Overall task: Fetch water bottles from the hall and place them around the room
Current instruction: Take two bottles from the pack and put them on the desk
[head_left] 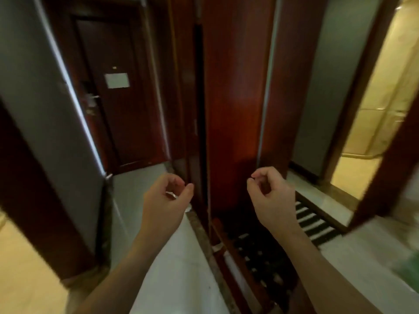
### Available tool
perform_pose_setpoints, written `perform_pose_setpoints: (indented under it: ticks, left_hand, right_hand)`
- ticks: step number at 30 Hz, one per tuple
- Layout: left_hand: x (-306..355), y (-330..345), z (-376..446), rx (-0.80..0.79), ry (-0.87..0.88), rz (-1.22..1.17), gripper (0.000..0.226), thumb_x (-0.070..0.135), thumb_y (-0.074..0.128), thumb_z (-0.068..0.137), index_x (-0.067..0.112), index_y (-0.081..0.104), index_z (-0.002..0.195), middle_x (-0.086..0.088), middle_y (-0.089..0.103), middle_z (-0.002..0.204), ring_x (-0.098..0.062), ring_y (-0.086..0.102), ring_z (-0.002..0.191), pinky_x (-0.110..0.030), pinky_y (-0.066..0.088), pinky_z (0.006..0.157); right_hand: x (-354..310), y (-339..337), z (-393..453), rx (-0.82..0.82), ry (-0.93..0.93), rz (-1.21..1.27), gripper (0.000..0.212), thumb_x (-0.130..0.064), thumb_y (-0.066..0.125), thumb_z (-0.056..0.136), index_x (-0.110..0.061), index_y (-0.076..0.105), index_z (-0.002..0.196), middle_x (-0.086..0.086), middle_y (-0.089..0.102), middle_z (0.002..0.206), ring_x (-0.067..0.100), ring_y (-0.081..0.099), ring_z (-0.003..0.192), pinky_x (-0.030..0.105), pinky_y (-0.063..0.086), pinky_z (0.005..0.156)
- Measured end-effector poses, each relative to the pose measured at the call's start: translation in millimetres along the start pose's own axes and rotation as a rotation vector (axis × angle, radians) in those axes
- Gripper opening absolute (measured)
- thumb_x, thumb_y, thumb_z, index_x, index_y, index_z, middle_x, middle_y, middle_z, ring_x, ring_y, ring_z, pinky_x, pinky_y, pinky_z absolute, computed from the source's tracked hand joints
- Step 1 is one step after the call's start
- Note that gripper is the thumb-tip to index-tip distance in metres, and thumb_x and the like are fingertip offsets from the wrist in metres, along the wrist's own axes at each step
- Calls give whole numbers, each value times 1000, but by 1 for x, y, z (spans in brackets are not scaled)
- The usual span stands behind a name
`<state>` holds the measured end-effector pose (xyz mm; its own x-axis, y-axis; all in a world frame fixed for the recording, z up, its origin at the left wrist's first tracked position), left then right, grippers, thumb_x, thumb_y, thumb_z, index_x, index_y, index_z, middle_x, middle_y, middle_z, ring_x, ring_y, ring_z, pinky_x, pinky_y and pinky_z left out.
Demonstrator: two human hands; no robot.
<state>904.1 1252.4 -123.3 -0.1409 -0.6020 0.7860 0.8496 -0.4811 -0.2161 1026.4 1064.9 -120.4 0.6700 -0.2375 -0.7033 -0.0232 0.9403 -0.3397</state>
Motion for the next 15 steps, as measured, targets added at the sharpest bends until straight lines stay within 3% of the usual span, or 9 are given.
perform_pose_setpoints:
  ticks: [7, 15]
  left_hand:
    - [-81, -53, 42, 77, -50, 113, 14, 17, 74, 82, 19, 61, 78, 6, 61, 72, -10, 58, 64, -16, 47, 54]
    - [-165, -11, 113, 32, -116, 211, 10, 22, 72, 84, 23, 62, 83, 9, 63, 80, -8, 61, 72, -18, 52, 59]
  right_hand:
    - [-1, 118, 25, -136, -33, 110, 6, -18, 66, 87, -16, 61, 88, 0, 59, 64, 15, 54, 57, 24, 44, 52]
    - [64, 216, 101, -193, 2, 181, 6, -15, 66, 87, -19, 62, 90, -5, 58, 67, 12, 56, 63, 18, 45, 54]
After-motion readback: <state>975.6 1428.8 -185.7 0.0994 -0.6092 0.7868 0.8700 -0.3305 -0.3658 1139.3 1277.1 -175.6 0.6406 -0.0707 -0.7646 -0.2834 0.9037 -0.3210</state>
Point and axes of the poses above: each hand's wrist, its own z-axis towards the middle knuckle, its own y-axis out of the palm, x = y × z, the point moved 2 cm from there along z, towards the middle knuckle
